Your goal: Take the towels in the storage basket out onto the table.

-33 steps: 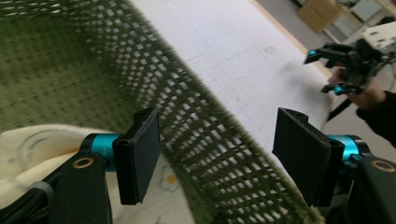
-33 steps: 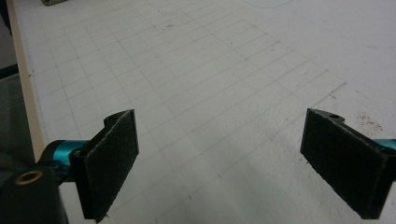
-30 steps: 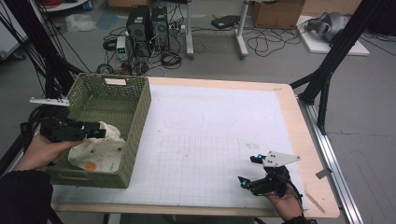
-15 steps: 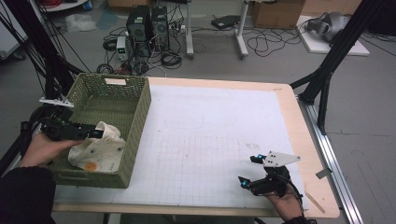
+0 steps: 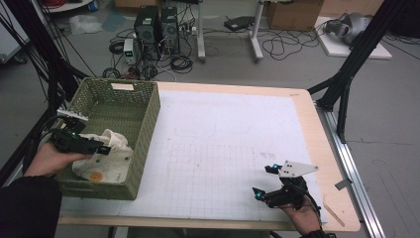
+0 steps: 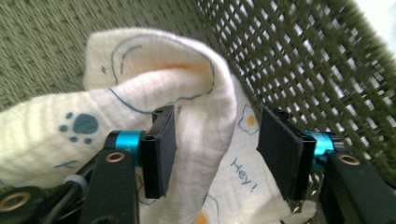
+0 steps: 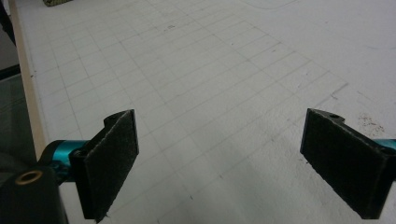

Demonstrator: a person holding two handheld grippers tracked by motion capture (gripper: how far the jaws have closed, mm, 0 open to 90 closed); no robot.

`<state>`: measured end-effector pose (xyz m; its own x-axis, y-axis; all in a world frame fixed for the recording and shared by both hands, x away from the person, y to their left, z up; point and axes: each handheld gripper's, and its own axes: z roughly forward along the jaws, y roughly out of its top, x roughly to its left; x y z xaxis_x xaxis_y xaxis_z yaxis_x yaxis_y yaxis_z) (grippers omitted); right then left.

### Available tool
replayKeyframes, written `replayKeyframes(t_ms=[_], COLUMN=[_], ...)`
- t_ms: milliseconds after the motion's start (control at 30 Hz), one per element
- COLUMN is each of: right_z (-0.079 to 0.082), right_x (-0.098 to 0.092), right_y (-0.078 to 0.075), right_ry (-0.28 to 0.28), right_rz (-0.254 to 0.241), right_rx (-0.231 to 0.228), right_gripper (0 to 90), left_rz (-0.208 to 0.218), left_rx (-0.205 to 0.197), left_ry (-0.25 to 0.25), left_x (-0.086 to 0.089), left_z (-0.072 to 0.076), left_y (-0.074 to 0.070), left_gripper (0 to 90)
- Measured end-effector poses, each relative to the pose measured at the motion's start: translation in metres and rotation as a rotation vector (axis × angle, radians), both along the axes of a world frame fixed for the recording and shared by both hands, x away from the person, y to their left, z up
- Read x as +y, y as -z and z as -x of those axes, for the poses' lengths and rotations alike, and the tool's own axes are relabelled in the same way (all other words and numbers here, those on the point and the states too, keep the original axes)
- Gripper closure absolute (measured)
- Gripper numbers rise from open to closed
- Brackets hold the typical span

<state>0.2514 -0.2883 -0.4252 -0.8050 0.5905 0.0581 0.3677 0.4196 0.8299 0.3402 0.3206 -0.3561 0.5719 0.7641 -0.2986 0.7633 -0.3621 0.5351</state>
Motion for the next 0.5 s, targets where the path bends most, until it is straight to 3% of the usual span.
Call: replayKeyframes(t_ms=[133, 233, 267, 367, 500], right_z=[0.0002, 0.0, 0.0, 0.0001, 0.0002], right_x=[0.0002, 0.0001, 0.0, -0.0001, -0.0009], right_y=[-0.0001, -0.0001, -0.0001, -0.0003, -0.0006], right_ry=[0.0, -0.002, -0.001, 0.001, 0.002], right_rz=[-0.001, -0.002, -0.003, -0.005, -0.007], right_rx=[0.003, 0.002, 0.003, 0.001, 0.0], right_gripper=[10.5, 10.5, 10.5, 10.5, 10.5], left_rz=[-0.054, -0.065, -0.065, -0.048, -0.021], left_rx=[0.023, 0.031, 0.03, 0.019, 0.002], left_ry=[-0.012, -0.008, -0.001, 0.015, 0.015], left_x=[-0.0021, -0.0036, -0.0037, -0.0032, -0.0016], left_z=[-0.0013, -0.0016, -0.0015, -0.0003, 0.0023], left_y=[0.0058, 0.0076, 0.0074, 0.0058, 0.0015], left_gripper=[56.6, 67.4, 77.6, 83.8, 84.9])
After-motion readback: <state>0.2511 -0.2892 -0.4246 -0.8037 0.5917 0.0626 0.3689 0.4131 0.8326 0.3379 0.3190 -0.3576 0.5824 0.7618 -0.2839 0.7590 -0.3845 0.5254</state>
